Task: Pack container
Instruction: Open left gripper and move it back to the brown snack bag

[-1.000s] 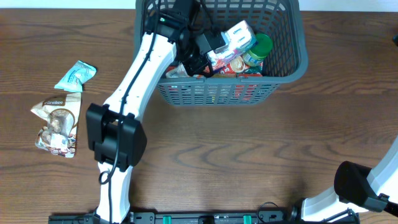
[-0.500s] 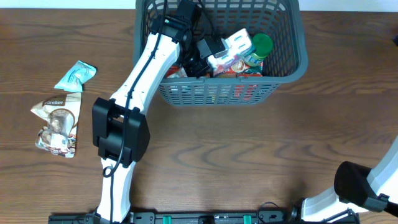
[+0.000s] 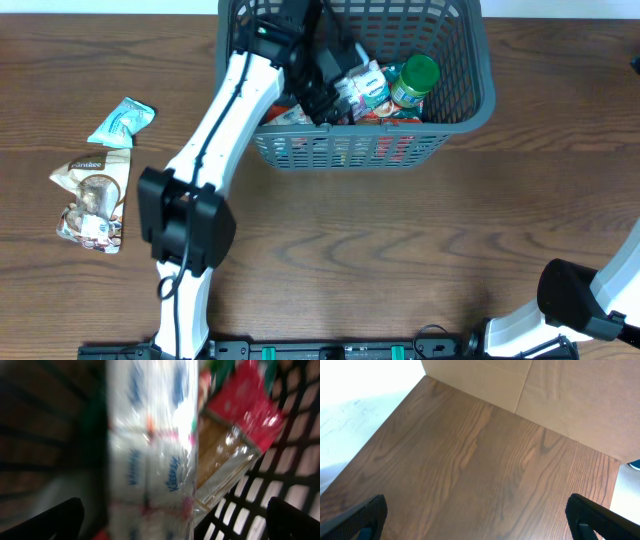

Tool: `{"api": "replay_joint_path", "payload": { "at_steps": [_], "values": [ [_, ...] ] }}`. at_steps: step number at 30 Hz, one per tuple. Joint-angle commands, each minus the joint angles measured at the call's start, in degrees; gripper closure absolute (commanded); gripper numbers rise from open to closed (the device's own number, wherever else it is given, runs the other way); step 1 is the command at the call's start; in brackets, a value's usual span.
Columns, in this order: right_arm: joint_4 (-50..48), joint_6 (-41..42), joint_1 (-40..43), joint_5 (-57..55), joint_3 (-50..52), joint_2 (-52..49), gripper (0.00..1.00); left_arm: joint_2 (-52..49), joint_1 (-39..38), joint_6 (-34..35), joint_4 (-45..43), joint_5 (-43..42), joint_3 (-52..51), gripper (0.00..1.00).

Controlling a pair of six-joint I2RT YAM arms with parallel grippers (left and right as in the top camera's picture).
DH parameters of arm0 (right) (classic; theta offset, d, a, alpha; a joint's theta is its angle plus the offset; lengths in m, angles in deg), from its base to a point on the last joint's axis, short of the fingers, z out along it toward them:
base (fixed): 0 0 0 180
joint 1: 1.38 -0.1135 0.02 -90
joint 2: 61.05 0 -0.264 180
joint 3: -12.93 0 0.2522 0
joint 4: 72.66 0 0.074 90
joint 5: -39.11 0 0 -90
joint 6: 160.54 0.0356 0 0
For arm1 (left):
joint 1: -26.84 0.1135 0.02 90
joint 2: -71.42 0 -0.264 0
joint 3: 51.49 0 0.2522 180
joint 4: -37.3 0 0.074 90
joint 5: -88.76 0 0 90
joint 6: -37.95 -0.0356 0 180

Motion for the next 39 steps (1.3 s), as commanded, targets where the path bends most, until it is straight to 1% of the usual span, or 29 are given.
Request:
{"api": "replay_joint_path", "payload": {
  "at_steps": [1, 6, 9, 11, 13, 16, 19, 24, 27, 34, 39],
  "values": [
    [0.1, 1.0, 0.3, -0.4, 0.2, -0.1, 0.01, 8.3, 0.0, 6.9, -1.7, 4.6, 5.4, 0.01],
    [0.1, 1.0, 0.3, -0.4, 0.2, -0.1, 0.01, 16.1, 0.4, 13.4, -2.1, 16.8, 9.6, 0.01],
    [0.1, 1.0, 0.3, -0.4, 0.2, -0.1, 0.01, 21.0, 2.1, 21.1, -1.8, 28.7, 10.0, 0.01],
    [0.1, 1.0, 0.3, -0.4, 0.2, -0.1, 0.01, 23.7, 4.2, 26.2, 0.2, 35.8, 10.0, 0.01],
    [0.1, 1.0, 0.3, -0.4, 0.2, -0.1, 0.01, 25.6, 6.9, 31.3, 3.0, 40.9, 10.0, 0.01],
    [0.1, 1.0, 0.3, -0.4, 0.2, -0.1, 0.01, 27.0, 12.1, 38.2, 8.8, 45.3, 10.0, 0.02],
    [0.1, 1.0, 0.3, -0.4, 0.2, -0.1, 0.01, 26.9, 17.9, 41.2, 14.9, 45.9, 9.9, 0.01],
    [0.1, 1.0, 0.3, -0.4, 0.2, -0.1, 0.01, 25.4, 28.6, 52.9, 24.3, 46.0, 8.2, 0.01],
    [0.1, 1.0, 0.3, -0.4, 0.2, -0.1, 0.01, 24.0, 34.2, 57.6, 28.0, 46.0, 7.5, 0.01],
    [0.1, 1.0, 0.3, -0.4, 0.2, -0.1, 0.01, 20.5, 43.1, 59.8, 31.7, 46.0, 5.2, 0.01],
    [0.1, 1.0, 0.3, -0.4, 0.2, -0.1, 0.01, 20.0, 46.2, 59.8, 30.1, 46.0, -1.5, 0.01]
  ]
}}
